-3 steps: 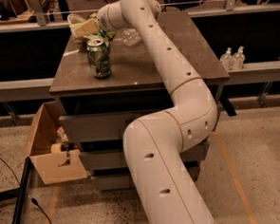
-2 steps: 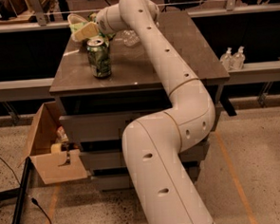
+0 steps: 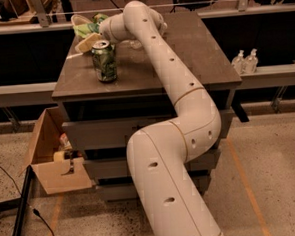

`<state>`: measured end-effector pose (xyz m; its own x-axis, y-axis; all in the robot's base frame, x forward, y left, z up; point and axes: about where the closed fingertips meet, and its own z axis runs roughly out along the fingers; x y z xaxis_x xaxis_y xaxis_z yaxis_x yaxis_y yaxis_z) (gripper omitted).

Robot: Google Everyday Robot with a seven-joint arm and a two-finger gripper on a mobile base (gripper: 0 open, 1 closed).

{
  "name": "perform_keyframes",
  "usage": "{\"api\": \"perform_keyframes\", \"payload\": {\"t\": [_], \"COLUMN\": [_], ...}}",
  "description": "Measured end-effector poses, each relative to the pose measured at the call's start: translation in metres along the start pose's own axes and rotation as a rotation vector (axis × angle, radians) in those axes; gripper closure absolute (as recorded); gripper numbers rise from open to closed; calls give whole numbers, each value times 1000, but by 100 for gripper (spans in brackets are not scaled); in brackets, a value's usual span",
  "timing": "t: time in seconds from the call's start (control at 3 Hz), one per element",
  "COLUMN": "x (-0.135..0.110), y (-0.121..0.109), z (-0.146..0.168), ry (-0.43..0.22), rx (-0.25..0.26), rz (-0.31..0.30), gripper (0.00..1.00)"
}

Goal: Pick green rice chip bag from paper bowl and place on counter

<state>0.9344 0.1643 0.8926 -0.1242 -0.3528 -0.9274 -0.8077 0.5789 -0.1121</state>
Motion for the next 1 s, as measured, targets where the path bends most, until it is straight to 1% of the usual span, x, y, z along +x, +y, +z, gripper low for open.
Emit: {"api": "perform_keyframes", "payload": {"t": [0.33,0.67,1.0], "x": [15,26,29], "y": [-8,-15,-15], "z": [5,6,8], "ry": [9,3,-12], "rx": [15,22,13], "rz": [-5,-15,-27], "gripper": [0,15,38]}}
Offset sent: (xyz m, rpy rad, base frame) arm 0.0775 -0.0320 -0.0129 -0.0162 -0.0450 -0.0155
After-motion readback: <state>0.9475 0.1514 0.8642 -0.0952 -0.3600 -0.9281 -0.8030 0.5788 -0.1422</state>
